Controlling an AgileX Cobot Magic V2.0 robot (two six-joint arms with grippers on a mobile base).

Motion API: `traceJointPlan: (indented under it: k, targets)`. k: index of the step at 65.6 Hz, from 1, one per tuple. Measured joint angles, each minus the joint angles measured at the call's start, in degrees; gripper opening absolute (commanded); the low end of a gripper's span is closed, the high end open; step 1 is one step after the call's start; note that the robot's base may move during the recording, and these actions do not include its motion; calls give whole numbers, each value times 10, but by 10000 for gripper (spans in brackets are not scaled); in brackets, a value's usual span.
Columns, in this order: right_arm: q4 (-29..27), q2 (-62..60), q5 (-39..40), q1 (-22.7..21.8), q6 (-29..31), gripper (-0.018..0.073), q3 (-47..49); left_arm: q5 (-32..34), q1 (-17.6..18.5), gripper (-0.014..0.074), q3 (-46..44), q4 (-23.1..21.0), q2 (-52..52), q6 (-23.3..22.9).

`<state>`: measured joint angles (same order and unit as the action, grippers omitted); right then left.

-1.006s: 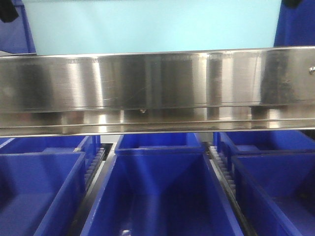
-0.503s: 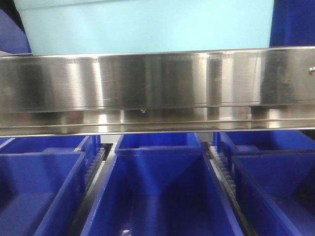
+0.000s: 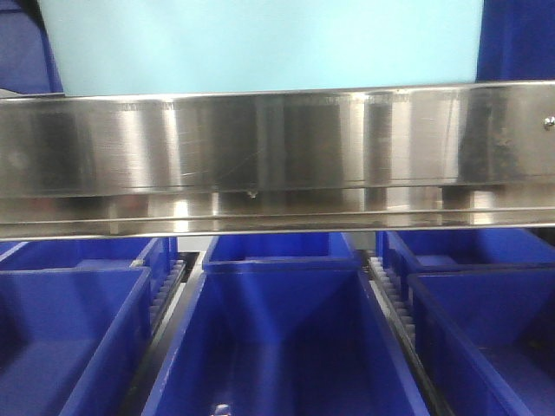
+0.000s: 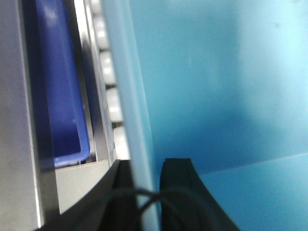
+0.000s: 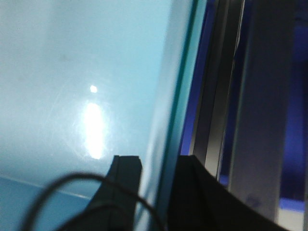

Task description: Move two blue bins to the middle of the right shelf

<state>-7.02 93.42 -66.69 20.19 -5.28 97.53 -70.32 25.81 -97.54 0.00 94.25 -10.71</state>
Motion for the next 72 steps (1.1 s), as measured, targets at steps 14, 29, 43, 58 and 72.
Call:
traceJointPlan:
  k: [14, 29, 43, 58, 72]
  targets:
    - [10, -11, 11, 0, -3, -153, 82, 0, -1, -111, -98, 8, -15, -2]
    - [17, -13, 17, 0, -3, -153, 192, 0, -3, -111, -200, 13, -23, -2]
    - [21, -14, 14, 0, -4, -153, 221, 1, -3, -111, -219, 10, -27, -2]
    - [19, -6, -12, 0, -5, -153, 221, -9, -3, -111, -219, 10, -27, -4]
    - [13, 1, -17, 0, -4, -153, 221, -15, -3, -111, -219, 14, -27, -4]
